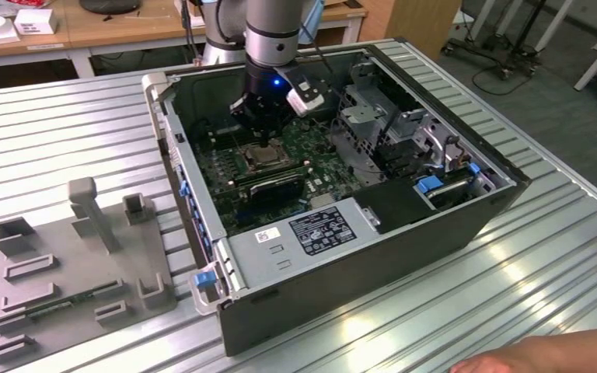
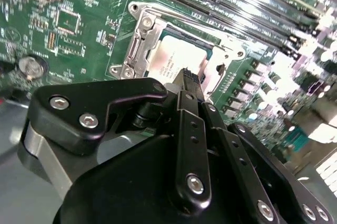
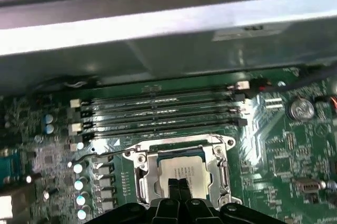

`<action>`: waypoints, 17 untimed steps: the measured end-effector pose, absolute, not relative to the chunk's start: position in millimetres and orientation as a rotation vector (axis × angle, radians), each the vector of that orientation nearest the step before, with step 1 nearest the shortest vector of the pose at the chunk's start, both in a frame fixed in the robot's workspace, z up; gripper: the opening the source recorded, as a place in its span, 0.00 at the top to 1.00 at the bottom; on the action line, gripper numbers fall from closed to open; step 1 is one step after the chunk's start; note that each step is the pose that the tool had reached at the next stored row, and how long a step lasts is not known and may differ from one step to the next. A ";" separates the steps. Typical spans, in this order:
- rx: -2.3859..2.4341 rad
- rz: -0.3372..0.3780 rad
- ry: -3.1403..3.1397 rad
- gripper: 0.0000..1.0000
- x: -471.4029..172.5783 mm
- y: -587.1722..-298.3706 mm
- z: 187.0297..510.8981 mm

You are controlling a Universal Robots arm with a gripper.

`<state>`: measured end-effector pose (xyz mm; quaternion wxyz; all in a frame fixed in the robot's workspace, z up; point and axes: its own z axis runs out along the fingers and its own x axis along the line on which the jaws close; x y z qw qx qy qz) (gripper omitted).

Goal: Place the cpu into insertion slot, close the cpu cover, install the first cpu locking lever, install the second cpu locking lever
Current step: 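Close the cpu cover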

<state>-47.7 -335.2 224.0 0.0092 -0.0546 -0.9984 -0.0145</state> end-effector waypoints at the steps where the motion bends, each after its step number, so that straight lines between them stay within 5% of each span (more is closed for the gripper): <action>1: -0.142 -0.045 -3.119 0.89 -47.7 -335.2 223.9; 17: 0.013 -0.023 -3.145 0.89 -49.9 -335.3 221.7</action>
